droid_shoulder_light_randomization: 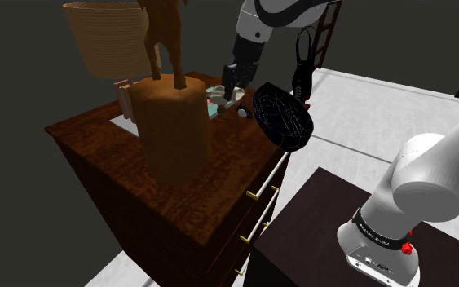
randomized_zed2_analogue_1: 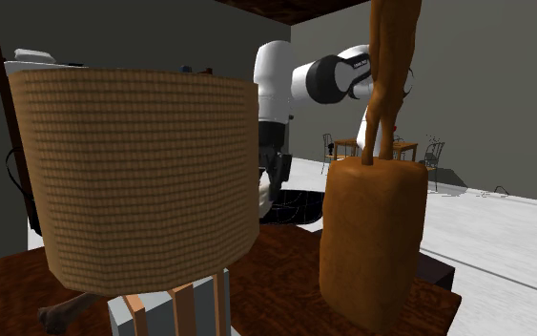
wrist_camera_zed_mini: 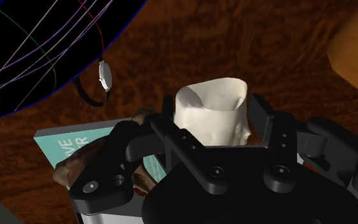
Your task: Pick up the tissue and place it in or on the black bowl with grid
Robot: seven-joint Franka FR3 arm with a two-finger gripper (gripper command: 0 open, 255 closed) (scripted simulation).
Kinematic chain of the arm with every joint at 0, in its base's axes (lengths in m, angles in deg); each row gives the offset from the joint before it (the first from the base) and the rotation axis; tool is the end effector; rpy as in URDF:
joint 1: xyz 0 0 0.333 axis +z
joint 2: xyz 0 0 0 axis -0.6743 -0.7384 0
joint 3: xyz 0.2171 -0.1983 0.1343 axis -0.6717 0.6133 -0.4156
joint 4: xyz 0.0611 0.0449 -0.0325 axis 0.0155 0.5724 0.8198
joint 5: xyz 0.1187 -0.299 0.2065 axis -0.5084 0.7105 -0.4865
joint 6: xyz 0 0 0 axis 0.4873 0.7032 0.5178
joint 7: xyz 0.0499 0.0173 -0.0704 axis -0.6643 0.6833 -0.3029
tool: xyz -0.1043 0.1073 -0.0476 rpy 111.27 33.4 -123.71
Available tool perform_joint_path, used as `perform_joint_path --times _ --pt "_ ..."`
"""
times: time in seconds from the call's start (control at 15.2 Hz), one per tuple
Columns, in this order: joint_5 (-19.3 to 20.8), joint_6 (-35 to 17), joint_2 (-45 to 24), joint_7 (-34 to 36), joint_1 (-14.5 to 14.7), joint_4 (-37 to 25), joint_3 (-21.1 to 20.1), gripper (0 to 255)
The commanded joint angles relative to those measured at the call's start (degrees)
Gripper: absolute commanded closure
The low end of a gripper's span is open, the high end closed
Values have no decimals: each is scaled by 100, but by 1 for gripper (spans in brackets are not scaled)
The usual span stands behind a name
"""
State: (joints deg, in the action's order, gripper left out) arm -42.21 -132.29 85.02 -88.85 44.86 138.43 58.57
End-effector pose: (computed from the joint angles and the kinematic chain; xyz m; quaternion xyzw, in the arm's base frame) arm 0.4606 0.0842 0.4963 -0.9926 -0.0509 -0.0933 0.0593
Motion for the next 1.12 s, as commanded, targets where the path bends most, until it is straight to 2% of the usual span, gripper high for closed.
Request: perform_joint_path --times 0.0,0.53,1.06 --pt "13 161 -8 26 -3 -169 0 255" --pt "48 701 3 84 -15 -701 18 255" --pt "151 993 1105 -840 -313 228 730 255"
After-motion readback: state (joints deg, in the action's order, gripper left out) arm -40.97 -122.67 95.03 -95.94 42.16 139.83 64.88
